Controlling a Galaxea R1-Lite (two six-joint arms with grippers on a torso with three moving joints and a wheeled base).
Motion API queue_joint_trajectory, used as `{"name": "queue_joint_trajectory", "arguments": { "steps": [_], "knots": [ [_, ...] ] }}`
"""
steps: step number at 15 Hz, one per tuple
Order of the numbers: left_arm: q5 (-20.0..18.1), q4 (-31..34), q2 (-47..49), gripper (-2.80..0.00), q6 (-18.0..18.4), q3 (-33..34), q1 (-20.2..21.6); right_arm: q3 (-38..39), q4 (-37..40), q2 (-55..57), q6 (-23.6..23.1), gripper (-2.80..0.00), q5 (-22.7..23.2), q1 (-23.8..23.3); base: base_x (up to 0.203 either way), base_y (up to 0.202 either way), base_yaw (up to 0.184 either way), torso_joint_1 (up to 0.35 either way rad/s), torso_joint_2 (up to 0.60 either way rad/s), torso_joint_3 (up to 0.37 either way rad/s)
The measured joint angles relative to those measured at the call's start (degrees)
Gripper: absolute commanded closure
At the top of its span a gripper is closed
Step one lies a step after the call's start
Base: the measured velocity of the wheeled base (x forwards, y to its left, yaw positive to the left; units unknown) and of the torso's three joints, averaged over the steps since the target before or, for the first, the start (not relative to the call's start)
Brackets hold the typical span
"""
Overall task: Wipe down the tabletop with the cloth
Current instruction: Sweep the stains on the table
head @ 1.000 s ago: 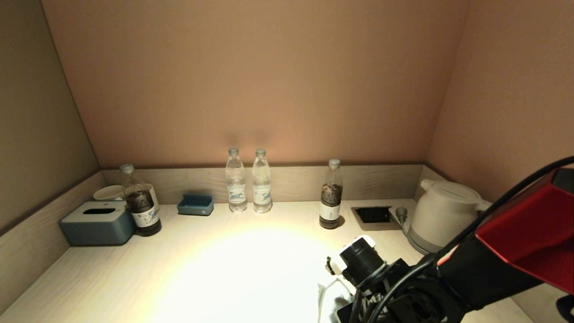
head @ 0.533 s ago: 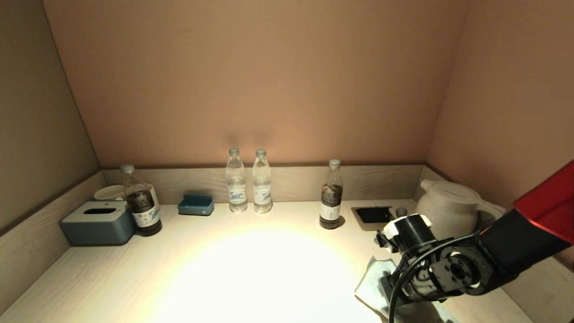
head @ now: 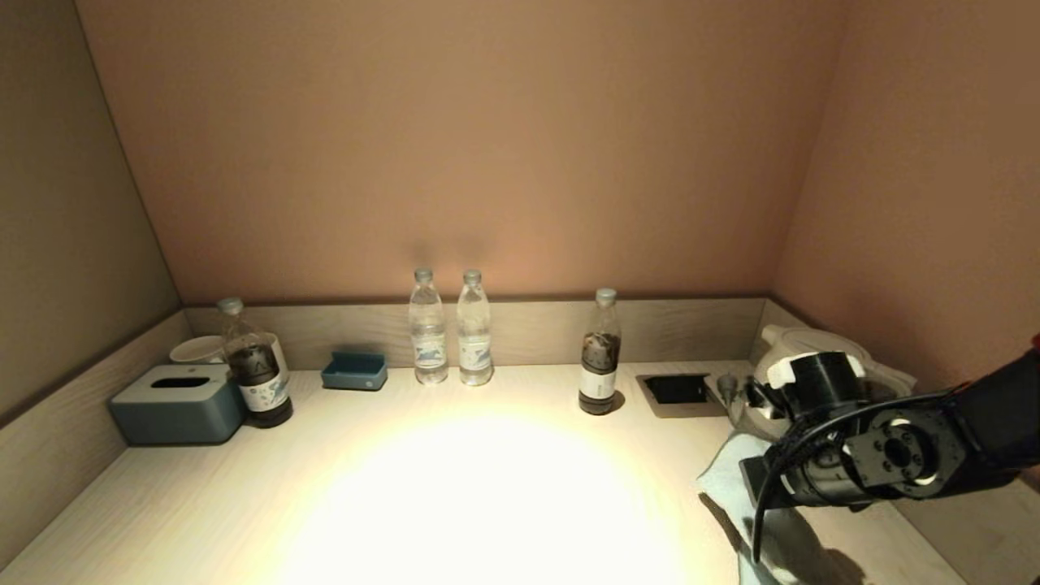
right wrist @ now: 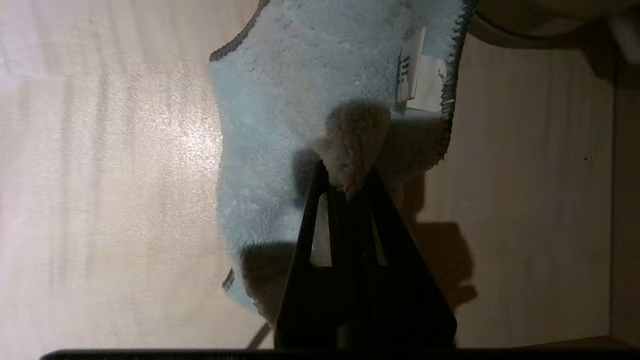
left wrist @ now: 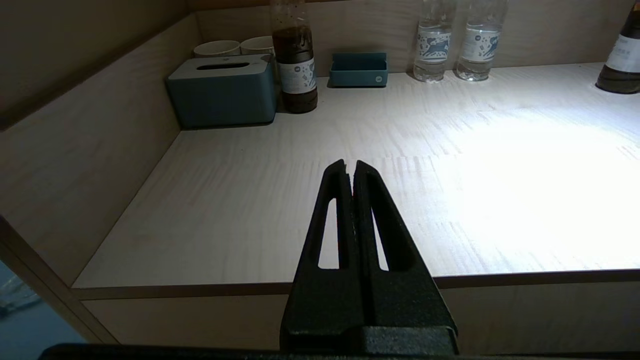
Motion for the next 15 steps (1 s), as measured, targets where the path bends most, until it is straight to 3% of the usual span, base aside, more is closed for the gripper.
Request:
{"name": "queue_joint_trajectory", "arguments": {
  "steps": [5, 15],
  "knots": [
    [-0.01, 0.02, 0.00, 0.00, 0.00, 0.00, -0.02, -3.00, 0.53, -9.29, -0.55, 0.00, -0.31, -1.50, 0.000, 0.000, 0.000, 0.000, 0.00, 0.000],
    [-0.02, 0.02, 0.00, 0.00, 0.00, 0.00, -0.02, -2.65, 3.91, -12.48, -2.25, 0.00, -0.15, -12.18, 0.000, 0.000, 0.000, 0.000, 0.00, 0.000]
  ]
}}
